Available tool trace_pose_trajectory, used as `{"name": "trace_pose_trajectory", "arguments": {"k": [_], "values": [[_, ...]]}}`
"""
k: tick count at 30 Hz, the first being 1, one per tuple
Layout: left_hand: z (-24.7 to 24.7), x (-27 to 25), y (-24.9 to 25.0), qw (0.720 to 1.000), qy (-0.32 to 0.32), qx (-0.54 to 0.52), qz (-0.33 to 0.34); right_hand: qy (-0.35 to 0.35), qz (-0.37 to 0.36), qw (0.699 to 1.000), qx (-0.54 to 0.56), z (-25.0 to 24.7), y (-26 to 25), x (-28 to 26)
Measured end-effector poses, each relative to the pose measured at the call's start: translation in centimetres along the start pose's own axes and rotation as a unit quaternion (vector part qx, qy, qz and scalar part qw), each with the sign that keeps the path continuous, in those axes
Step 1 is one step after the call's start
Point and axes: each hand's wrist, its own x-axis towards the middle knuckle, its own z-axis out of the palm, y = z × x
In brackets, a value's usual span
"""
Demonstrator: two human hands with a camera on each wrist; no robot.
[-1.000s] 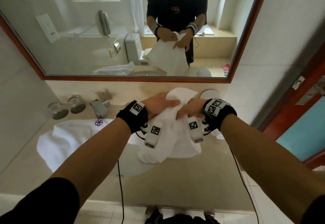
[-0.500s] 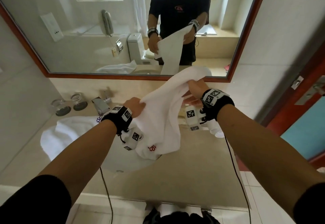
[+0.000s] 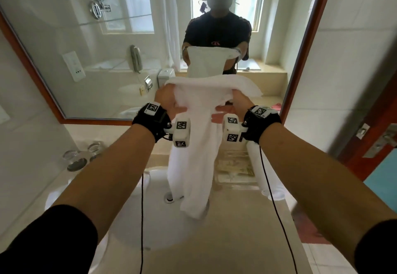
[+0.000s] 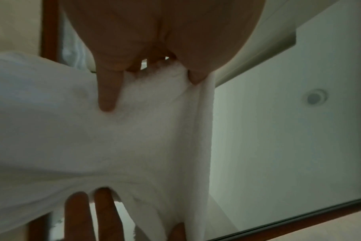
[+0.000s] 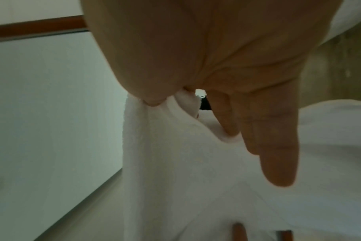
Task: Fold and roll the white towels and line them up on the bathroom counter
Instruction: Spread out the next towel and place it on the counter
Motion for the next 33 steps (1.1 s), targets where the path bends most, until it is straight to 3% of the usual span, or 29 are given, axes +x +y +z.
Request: {"name": "trace_pose_trajectory", "arguments": {"k": [3,5,6,8,9,10,14,17,19,20,24,28,33], "values": [[-4.1,3.0,2.4,0.995,0.066,-0.067,0.041,-0.016,-0.069,0.996,0.057,2.0,-4.8,0.3],[-7.2,4.6,5.3,0.976,0.100,-0.193,0.026,-0.026,-0.136,0.985,0.107,3.3,-8.5,0.3],[-8.8,5.2,7.0,0.946,0.118,-0.300,0.023,-0.027,-0.167,0.977,0.130,3.8,-10.1,0.3],[-11.2,5.8,9.6,0.857,0.126,-0.500,0.018,-0.013,-0.222,0.964,0.146,4.3,-12.6,-0.4],[-11.6,5.7,10.3,0.829,0.124,-0.546,0.010,0.000,-0.239,0.961,0.141,4.2,-13.3,-0.7],[-11.7,5.3,10.6,0.826,0.116,-0.552,0.009,0.009,-0.249,0.959,0.134,3.8,-13.5,-0.9],[-8.7,3.2,9.0,0.870,0.065,-0.489,-0.018,0.060,-0.247,0.959,0.123,0.4,-9.9,-1.5],[-4.3,0.7,5.7,0.923,0.048,-0.379,-0.041,0.167,-0.256,0.949,0.076,-3.7,-4.0,-2.0],[-0.6,-2.4,3.2,0.965,-0.034,-0.259,-0.020,0.211,-0.245,0.946,0.021,-7.2,0.8,-2.5],[1.5,-4.1,1.7,0.973,-0.093,-0.210,-0.017,0.219,-0.224,0.949,-0.013,-9.1,3.4,-2.6],[8.9,-11.8,-3.6,0.955,-0.275,-0.054,-0.094,0.229,-0.090,0.951,-0.185,-15.5,13.0,-3.8],[14.2,-19.6,-7.5,0.915,-0.380,0.041,-0.131,0.161,0.022,0.932,-0.323,-19.7,20.5,-5.9],[17.8,-27.2,-10.5,0.880,-0.447,0.085,-0.135,0.032,0.169,0.869,-0.464,-22.4,27.4,-8.1]]}}
